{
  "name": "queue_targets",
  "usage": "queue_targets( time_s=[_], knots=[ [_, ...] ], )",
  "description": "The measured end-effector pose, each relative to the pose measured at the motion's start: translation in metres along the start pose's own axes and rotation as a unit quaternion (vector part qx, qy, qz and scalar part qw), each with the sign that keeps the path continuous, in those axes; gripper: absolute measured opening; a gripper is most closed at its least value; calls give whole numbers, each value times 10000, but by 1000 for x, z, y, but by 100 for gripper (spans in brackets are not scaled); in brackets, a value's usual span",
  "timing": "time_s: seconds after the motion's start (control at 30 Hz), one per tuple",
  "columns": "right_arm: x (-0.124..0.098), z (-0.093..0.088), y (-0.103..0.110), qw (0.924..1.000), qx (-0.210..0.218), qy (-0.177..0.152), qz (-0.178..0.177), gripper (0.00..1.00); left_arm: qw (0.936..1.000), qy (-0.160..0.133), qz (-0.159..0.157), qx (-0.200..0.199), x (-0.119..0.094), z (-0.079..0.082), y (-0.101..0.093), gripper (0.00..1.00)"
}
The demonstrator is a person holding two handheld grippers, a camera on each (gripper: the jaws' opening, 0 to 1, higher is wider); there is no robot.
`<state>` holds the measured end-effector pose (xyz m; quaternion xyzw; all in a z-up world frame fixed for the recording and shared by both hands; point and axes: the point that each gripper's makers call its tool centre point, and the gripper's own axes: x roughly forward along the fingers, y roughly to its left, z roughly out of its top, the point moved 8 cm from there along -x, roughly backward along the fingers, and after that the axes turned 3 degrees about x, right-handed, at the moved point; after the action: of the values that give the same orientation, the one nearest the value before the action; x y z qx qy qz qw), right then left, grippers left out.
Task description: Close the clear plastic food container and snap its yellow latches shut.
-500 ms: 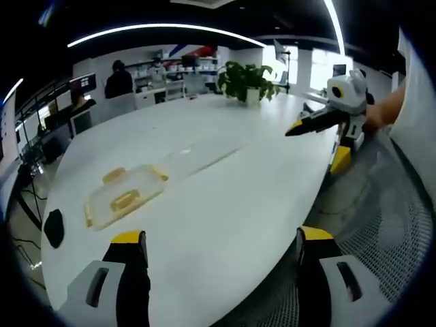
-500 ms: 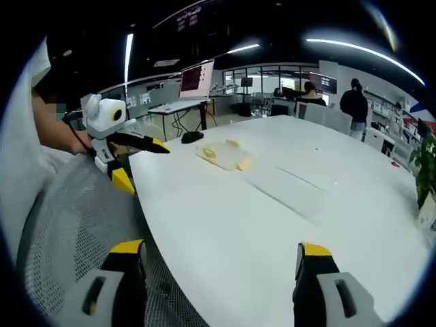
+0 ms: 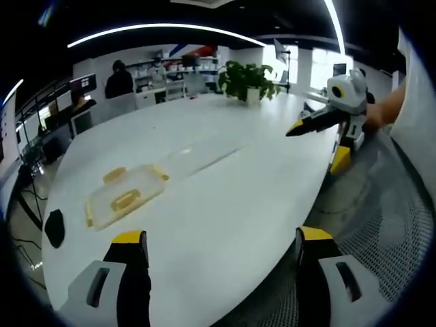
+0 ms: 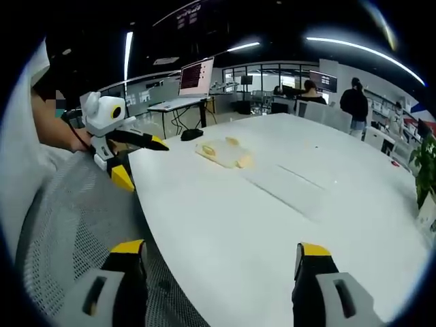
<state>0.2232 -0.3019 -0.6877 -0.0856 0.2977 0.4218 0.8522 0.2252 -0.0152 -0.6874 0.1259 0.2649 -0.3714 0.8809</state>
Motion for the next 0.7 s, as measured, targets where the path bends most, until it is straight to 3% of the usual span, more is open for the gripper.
queue_targets(
  time_s=[0.7],
  knots=[
    [1, -3, -1, 9999, 34, 106, -22, 87, 10000, 17, 6, -39, 0, 0, 0, 87]
  ],
)
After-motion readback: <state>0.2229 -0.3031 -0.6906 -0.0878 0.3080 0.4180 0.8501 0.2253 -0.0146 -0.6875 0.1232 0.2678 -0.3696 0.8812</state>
